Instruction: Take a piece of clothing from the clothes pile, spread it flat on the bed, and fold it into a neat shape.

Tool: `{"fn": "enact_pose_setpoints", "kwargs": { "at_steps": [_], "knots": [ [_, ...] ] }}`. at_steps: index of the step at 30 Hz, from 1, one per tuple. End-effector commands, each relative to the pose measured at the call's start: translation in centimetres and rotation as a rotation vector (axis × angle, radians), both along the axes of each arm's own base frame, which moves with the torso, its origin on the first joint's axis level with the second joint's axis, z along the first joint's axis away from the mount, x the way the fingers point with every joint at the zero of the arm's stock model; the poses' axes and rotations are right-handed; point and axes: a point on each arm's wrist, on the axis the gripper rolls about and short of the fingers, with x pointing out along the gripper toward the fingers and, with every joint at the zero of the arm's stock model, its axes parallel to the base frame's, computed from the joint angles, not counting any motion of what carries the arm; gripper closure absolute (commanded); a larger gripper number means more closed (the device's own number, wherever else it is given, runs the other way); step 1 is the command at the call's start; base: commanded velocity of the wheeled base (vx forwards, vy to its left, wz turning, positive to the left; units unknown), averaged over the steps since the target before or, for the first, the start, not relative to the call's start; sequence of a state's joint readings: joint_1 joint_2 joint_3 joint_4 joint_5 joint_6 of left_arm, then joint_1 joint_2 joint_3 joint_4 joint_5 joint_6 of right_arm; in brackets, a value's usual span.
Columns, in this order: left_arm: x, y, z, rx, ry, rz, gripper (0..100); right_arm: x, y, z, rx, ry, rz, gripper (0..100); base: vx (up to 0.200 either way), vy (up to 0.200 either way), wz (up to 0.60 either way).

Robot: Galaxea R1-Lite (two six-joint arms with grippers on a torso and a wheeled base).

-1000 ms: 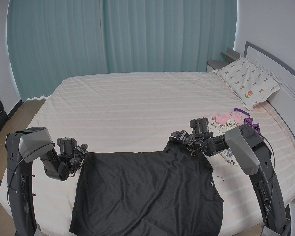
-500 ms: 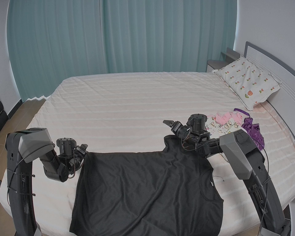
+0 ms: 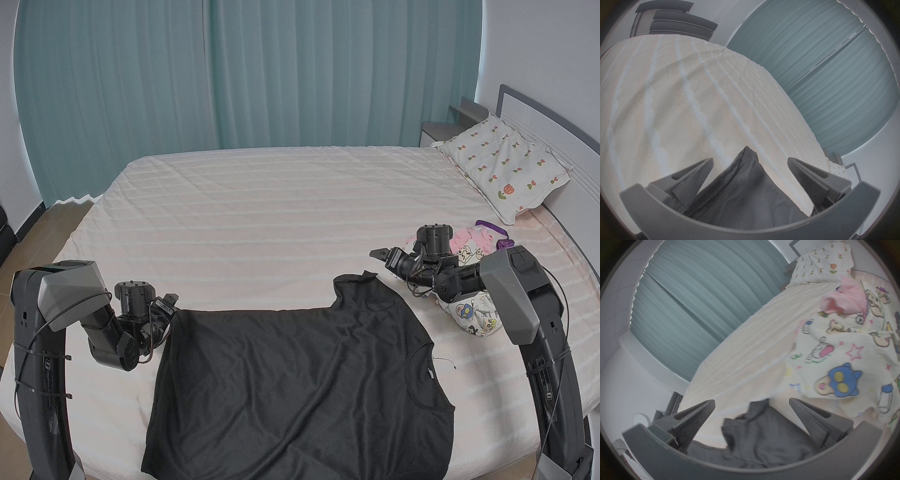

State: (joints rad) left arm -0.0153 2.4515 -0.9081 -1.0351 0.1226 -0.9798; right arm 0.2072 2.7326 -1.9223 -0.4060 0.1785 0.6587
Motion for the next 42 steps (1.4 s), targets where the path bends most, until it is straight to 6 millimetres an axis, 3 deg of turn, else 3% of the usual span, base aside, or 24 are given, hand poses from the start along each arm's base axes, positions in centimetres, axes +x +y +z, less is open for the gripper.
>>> {"fn": "enact_pose_setpoints", "kwargs": {
  "at_steps": [1,10,11,17,27,34,35,39,42],
  "knots": [
    [0.0,0.0,0.0,0.0,-0.001,0.0,0,-0.6,-2.8,-1.3,-0.048,0.066,-0.031,0,0.0,0.0,0.0],
    [0.0,0.1,0.0,0.0,-0.001,0.002,0,-1.3,-2.2,-4.2,-0.077,0.127,0.003,0,0.0,0.0,0.0],
    [0.0,0.1,0.0,0.0,-0.001,0.002,0,-1.4,-2.2,-4.4,-0.077,0.135,0.006,100,0.0,0.0,0.0],
    [0.0,0.1,0.0,0.0,-0.001,0.002,0,-1.4,-2.2,-5.9,-0.081,0.154,0.007,100,0.0,0.0,0.0],
    [0.0,0.1,0.0,0.0,-0.001,0.002,0,-0.9,-4.7,-3.1,-0.062,0.11,-0.055,100,0.0,0.0,0.0],
    [0.0,0.1,0.0,0.0,-0.001,0.002,0,-1.2,-4.6,-3.9,-0.067,0.13,-0.052,100,0.0,0.0,0.0],
    [0.0,0.1,0.0,0.0,-0.001,0.002,0,-1.2,-4.4,-3.9,-0.068,0.13,-0.049,0,0.0,0.0,0.0],
    [0.0,0.1,0.0,0.002,0.0,0.0,0,-1.2,-4.3,-3.3,-0.062,0.119,-0.048,0,0.0,0.0,0.0],
    [-0.3,0.1,0.1,0.004,0.003,0.0,0,-1.4,-4.9,-1.6,-0.061,0.102,-0.07,0,0.0,0.0,0.0]
  ]
}}
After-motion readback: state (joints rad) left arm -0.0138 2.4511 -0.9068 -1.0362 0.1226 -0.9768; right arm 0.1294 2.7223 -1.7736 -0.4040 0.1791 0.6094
